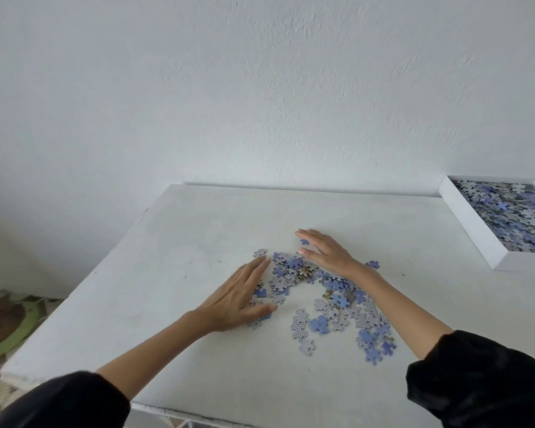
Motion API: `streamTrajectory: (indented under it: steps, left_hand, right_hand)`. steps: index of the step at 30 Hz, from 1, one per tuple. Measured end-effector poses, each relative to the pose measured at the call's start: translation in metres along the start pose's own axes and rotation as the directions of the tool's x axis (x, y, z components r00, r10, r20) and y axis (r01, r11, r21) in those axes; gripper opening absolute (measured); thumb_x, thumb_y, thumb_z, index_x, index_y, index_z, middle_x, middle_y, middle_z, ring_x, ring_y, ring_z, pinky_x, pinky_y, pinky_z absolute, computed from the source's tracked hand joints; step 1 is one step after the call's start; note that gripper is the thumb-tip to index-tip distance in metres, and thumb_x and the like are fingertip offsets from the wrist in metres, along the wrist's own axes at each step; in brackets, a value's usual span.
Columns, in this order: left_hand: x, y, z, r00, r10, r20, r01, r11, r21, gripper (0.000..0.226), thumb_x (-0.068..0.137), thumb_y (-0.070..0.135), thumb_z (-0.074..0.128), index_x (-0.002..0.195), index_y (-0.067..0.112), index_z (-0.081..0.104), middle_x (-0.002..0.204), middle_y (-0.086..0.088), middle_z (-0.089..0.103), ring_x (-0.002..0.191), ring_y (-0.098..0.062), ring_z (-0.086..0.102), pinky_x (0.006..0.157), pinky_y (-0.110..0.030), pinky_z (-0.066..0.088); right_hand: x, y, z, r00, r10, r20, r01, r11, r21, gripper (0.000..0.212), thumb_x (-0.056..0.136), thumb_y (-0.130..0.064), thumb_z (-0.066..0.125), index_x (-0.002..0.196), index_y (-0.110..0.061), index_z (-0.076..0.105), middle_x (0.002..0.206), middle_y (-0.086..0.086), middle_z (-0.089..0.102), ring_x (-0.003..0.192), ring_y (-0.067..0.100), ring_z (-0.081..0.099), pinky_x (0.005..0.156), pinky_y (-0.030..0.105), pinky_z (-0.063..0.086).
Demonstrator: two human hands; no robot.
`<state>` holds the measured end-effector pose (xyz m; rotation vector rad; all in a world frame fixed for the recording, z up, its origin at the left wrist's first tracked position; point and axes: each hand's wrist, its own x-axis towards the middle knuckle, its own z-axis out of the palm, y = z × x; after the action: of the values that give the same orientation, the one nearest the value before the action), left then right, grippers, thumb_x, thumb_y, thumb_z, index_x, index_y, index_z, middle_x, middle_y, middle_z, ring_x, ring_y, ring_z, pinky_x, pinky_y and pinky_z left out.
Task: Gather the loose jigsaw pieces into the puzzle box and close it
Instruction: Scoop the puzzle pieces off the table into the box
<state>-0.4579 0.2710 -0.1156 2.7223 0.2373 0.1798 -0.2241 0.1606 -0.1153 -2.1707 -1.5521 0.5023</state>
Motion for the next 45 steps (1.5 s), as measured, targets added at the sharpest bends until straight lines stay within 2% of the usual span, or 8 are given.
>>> streamTrajectory:
  steps: [4, 9, 12, 16, 19, 25, 29, 45]
  left_hand:
    - [0.016, -0.001, -0.001, 0.998, -0.03, -0.064, 0.017, 0.979, -0.203, 0.084, 0.083, 0.071, 0.031, 0.148, 0.024, 0.007, 0.153, 0.009, 0.011, 0.137, 0.0, 0.016, 0.111, -0.016, 0.015]
    - [0.034, -0.022, -0.006, 0.985, -0.173, 0.0, 0.173, 0.982, -0.07, 0.106, 0.067, 0.087, 0.004, 0.149, 0.021, 0.0, 0.151, 0.011, -0.002, 0.138, -0.001, -0.002, 0.112, -0.024, -0.003]
    - [0.043, -0.022, -0.006, 0.993, -0.109, 0.044, 0.112, 0.992, -0.057, 0.107, 0.065, 0.089, -0.001, 0.149, 0.022, 0.002, 0.155, 0.006, 0.001, 0.136, 0.003, -0.004, 0.115, -0.026, -0.003]
    - [0.042, -0.005, -0.004, 0.994, 0.003, 0.114, 0.015, 0.987, -0.159, 0.097, 0.071, 0.086, 0.01, 0.148, 0.027, 0.009, 0.155, 0.007, 0.012, 0.137, 0.004, 0.005, 0.115, -0.024, 0.005]
    - [0.034, 0.003, -0.012, 0.982, 0.048, 0.18, 0.003, 0.961, -0.277, 0.094, 0.071, 0.083, 0.032, 0.147, 0.032, 0.008, 0.155, 0.009, 0.011, 0.138, 0.0, 0.012, 0.116, -0.03, 0.014]
    - [0.011, -0.011, -0.029, 0.931, 0.026, 0.364, -0.022, 1.0, -0.016, 0.133, 0.046, 0.092, 0.047, 0.141, 0.034, -0.025, 0.151, 0.011, -0.024, 0.135, -0.003, -0.022, 0.113, -0.033, -0.008]
    - [-0.002, -0.004, -0.008, 0.957, 0.062, 0.283, -0.083, 0.995, 0.062, 0.136, 0.045, 0.093, 0.045, 0.138, 0.031, -0.032, 0.15, 0.007, -0.031, 0.135, -0.005, -0.032, 0.113, -0.035, -0.017]
    - [0.059, 0.022, 0.009, 0.978, 0.122, 0.171, -0.122, 0.992, -0.009, 0.141, 0.044, 0.09, 0.05, 0.143, 0.023, -0.024, 0.156, -0.001, -0.013, 0.143, -0.011, -0.009, 0.115, -0.031, -0.007]
  right_hand:
    - [-0.002, -0.011, 0.007, 0.996, -0.088, 0.032, 0.085, 0.993, 0.085, 0.043, 0.096, -0.036, 0.041, 0.137, -0.024, 0.04, 0.149, -0.005, 0.028, 0.141, 0.013, 0.014, 0.115, 0.043, 0.011]
    - [-0.039, -0.007, -0.01, 0.995, -0.04, -0.095, 0.072, 0.93, 0.361, 0.036, 0.09, -0.041, 0.049, 0.125, -0.034, 0.049, 0.135, -0.012, 0.047, 0.123, 0.012, 0.047, 0.103, 0.034, 0.035]
    - [-0.055, 0.016, -0.022, 0.963, 0.082, -0.258, -0.013, 0.966, 0.259, 0.034, 0.092, -0.04, 0.046, 0.125, -0.034, 0.05, 0.133, -0.011, 0.05, 0.126, 0.008, 0.041, 0.108, 0.042, 0.031]
    - [-0.079, 0.032, -0.016, 0.979, 0.128, -0.159, -0.104, 0.983, 0.148, 0.039, 0.092, -0.045, 0.04, 0.128, -0.031, 0.047, 0.145, -0.007, 0.036, 0.138, 0.012, 0.023, 0.114, 0.045, 0.017]
    - [-0.105, 0.02, -0.015, 0.993, 0.083, -0.081, -0.058, 0.958, 0.28, 0.065, 0.078, -0.071, 0.04, 0.134, -0.038, 0.039, 0.147, -0.013, 0.029, 0.137, 0.005, 0.022, 0.111, 0.036, 0.02]
    - [-0.157, 0.023, -0.018, 0.996, 0.07, 0.054, -0.075, 0.992, 0.098, 0.109, 0.052, -0.083, 0.057, 0.139, -0.054, -0.002, 0.151, -0.023, -0.014, 0.139, -0.001, -0.012, 0.115, 0.039, 0.008]
    - [-0.168, 0.017, -0.007, 0.995, 0.066, 0.078, -0.055, 0.989, -0.141, 0.126, 0.049, -0.077, 0.065, 0.132, -0.052, -0.026, 0.143, -0.019, -0.037, 0.132, 0.001, -0.033, 0.111, 0.032, -0.007]
    - [-0.105, -0.001, 0.0, 0.997, -0.001, 0.076, 0.014, 0.984, -0.179, 0.127, 0.04, -0.092, 0.041, 0.135, -0.044, -0.027, 0.148, -0.01, -0.031, 0.133, 0.002, -0.024, 0.107, 0.028, -0.015]
